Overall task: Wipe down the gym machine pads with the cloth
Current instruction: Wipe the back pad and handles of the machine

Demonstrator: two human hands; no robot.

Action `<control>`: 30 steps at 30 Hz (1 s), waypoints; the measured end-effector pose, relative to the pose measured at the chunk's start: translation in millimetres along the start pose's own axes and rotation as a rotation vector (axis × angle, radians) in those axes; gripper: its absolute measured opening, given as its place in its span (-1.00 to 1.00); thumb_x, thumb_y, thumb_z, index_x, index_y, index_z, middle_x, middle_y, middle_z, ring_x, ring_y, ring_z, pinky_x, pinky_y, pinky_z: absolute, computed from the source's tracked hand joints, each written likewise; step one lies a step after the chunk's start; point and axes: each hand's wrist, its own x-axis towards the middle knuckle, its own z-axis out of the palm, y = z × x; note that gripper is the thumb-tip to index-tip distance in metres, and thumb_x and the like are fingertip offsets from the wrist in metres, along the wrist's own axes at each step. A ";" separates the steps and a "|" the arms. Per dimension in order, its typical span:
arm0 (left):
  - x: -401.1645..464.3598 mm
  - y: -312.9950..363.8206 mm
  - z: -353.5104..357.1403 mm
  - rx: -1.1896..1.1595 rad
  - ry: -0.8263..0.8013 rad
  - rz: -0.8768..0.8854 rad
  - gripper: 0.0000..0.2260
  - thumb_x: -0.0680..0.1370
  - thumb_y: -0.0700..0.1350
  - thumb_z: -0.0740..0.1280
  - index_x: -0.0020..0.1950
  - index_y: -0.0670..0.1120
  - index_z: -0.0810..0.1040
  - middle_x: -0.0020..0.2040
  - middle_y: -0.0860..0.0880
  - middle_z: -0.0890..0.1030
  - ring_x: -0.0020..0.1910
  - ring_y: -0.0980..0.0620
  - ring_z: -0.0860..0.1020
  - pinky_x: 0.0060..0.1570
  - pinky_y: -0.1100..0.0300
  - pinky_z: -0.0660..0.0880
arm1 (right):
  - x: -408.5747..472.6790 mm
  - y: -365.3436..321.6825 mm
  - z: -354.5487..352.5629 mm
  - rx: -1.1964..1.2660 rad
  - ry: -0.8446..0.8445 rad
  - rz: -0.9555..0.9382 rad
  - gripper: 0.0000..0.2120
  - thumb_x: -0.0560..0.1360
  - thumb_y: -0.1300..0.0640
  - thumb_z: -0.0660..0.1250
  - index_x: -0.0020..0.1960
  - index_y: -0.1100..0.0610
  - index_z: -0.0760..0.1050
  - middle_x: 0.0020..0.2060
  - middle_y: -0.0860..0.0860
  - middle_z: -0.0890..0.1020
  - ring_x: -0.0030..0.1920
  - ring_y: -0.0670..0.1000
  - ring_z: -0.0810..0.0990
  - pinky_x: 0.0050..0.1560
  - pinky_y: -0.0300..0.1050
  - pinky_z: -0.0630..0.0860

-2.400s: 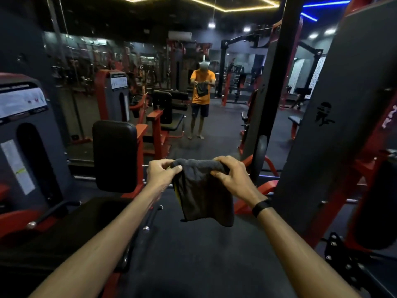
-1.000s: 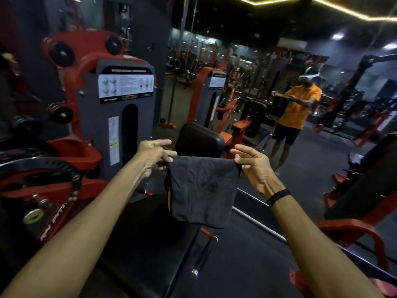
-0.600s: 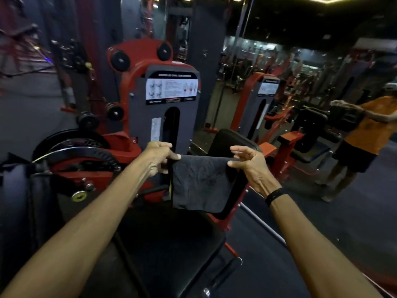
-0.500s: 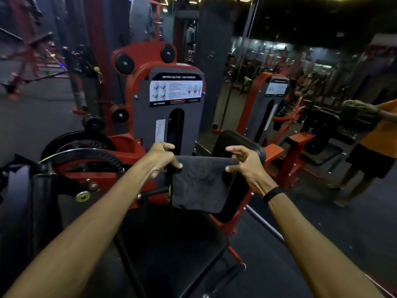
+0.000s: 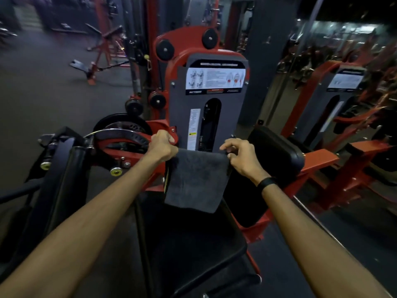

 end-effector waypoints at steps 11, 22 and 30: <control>59.3 -37.1 -12.1 -0.306 -0.216 -0.119 -0.58 0.30 -0.55 0.44 0.06 -0.19 0.65 -0.29 -0.07 0.55 -0.18 0.00 0.52 -0.28 0.36 0.47 | 67.0 2.4 49.6 0.294 -0.208 0.185 -0.45 0.24 0.53 0.52 0.07 0.03 0.58 0.15 0.06 0.58 0.16 0.01 0.48 -0.10 -0.38 0.46; 88.8 -54.7 -28.5 -0.189 0.130 -0.016 -0.74 0.38 -0.45 0.38 -0.08 -0.15 0.71 -0.19 -0.08 0.67 -0.17 0.05 0.59 -0.36 0.44 0.42 | 119.2 -12.5 84.7 -0.064 -0.165 -0.061 -0.82 0.38 0.43 0.47 -0.09 0.21 0.69 -0.10 0.10 0.71 -0.06 0.05 0.67 0.04 -0.03 0.62; 104.0 -57.2 -47.7 -0.239 0.229 -0.153 -0.76 0.34 -0.42 0.49 -0.09 -0.16 0.70 -0.16 -0.10 0.67 -0.13 0.00 0.61 -0.15 0.27 0.47 | 134.2 -21.3 98.3 0.230 -0.138 -0.008 -0.70 0.38 0.47 0.48 -0.16 0.07 0.65 -0.13 -0.08 0.65 -0.08 -0.11 0.61 -0.08 -0.38 0.52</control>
